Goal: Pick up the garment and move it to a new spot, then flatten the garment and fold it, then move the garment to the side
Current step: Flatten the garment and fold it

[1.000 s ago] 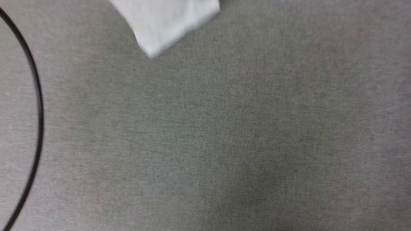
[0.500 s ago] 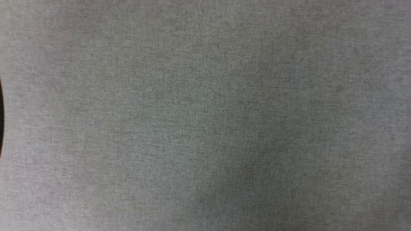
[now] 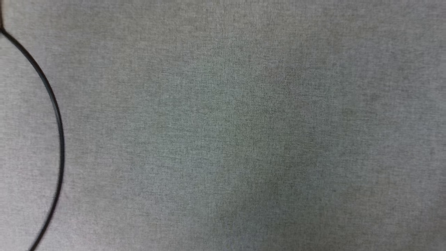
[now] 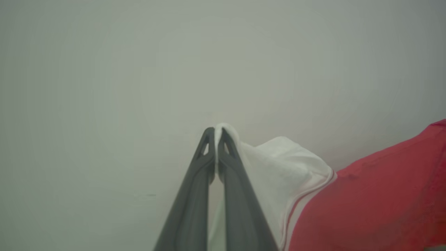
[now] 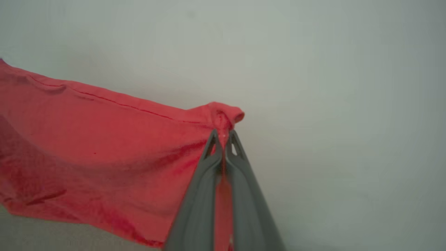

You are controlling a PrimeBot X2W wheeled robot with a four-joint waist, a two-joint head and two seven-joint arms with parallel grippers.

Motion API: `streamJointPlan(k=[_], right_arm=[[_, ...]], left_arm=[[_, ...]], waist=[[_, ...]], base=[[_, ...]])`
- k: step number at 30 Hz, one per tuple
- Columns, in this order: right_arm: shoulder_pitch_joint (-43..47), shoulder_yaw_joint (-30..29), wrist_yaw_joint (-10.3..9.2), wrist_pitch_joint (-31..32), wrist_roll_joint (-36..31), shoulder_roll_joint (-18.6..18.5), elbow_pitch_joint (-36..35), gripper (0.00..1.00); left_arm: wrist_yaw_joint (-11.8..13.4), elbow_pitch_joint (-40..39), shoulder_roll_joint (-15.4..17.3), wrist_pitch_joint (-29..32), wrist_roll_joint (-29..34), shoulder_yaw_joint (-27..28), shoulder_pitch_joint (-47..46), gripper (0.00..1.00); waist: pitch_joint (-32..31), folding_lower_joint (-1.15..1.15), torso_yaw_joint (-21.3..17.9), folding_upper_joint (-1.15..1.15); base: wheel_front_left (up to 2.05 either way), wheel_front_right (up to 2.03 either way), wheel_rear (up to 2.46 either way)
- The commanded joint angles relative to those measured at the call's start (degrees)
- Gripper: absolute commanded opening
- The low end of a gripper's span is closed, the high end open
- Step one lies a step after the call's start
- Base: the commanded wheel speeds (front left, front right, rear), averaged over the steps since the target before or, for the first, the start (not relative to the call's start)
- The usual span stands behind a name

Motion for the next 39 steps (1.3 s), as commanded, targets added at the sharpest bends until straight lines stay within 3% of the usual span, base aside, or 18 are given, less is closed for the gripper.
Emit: streamJointPlan(k=[1,6,16,26,39], right_arm=[[3.3,1.3,-0.07,-0.8,1.5,-1.3,-1.1,0.00],[13.6,4.3,-0.07,-2.5,5.5,-4.0,-4.6,0.00],[36.0,5.5,-0.07,-3.8,8.9,-8.1,-11.9,0.00],[55.4,3.8,-0.07,-2.7,9.1,-7.6,-15.3,0.00],[73.9,3.4,-0.07,-0.4,9.8,-6.6,-16.7,0.00]], left_arm=[[0.0,-1.2,0.3,-0.9,-0.6,-0.1,4.2,0.00],[1.1,-5.9,0.9,-2.2,-2.0,0.2,16.3,0.00],[7.1,-19.4,1.2,-3.1,-4.6,0.8,44.6,0.00],[12.8,-28.5,1.1,-2.5,-7.2,-0.7,70.4,0.00],[15.5,-31.1,1.8,-0.6,-13.3,-1.7,92.4,0.00]], waist=[[-1.3,-0.01,-0.1,0.00],[-4.6,-0.01,-0.2,0.00],[-13.3,-0.01,0.0,0.00],[-22.7,-0.01,-0.5,0.00],[-33.1,-0.01,-1.6,0.00]], base=[[0.00,0.00,0.00],[0.00,0.00,0.00],[0.00,0.00,0.00],[0.00,0.00,0.00],[0.00,0.00,0.00]])
